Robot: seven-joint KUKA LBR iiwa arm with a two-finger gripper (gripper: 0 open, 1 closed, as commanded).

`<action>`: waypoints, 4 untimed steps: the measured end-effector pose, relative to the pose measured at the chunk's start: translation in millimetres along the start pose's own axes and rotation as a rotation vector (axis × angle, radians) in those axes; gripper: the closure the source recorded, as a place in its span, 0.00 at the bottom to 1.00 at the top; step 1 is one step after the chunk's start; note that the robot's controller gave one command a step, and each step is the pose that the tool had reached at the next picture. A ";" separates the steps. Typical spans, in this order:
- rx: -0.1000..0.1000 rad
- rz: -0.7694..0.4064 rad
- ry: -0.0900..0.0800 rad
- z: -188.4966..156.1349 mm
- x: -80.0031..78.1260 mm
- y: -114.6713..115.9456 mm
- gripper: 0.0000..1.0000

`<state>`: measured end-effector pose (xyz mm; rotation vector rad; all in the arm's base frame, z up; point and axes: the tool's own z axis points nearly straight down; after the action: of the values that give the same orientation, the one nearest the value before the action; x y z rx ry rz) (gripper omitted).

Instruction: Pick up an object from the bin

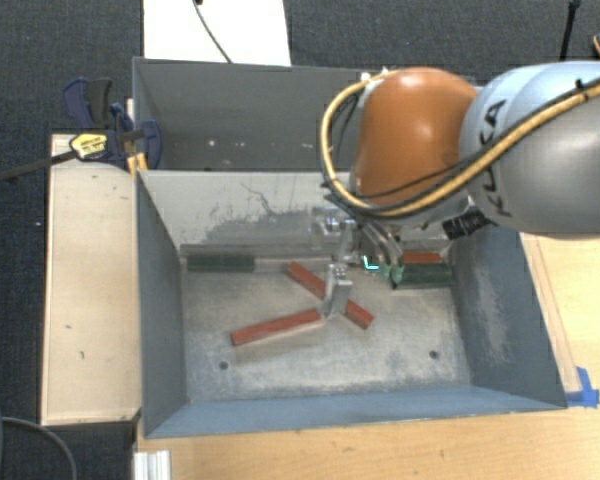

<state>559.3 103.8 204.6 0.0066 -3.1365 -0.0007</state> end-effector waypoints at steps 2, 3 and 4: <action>0.000 -0.227 -0.012 102.6 7.8 10.6 0.00; 0.000 -0.111 -0.004 104.4 15.0 9.0 0.00; 0.001 -0.186 -0.001 135.5 15.2 12.6 0.00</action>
Offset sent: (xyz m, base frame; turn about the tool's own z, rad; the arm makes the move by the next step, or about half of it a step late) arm -0.0024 0.0091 -0.1346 -0.1770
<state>543.4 116.5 69.2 0.2982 -3.1234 0.0003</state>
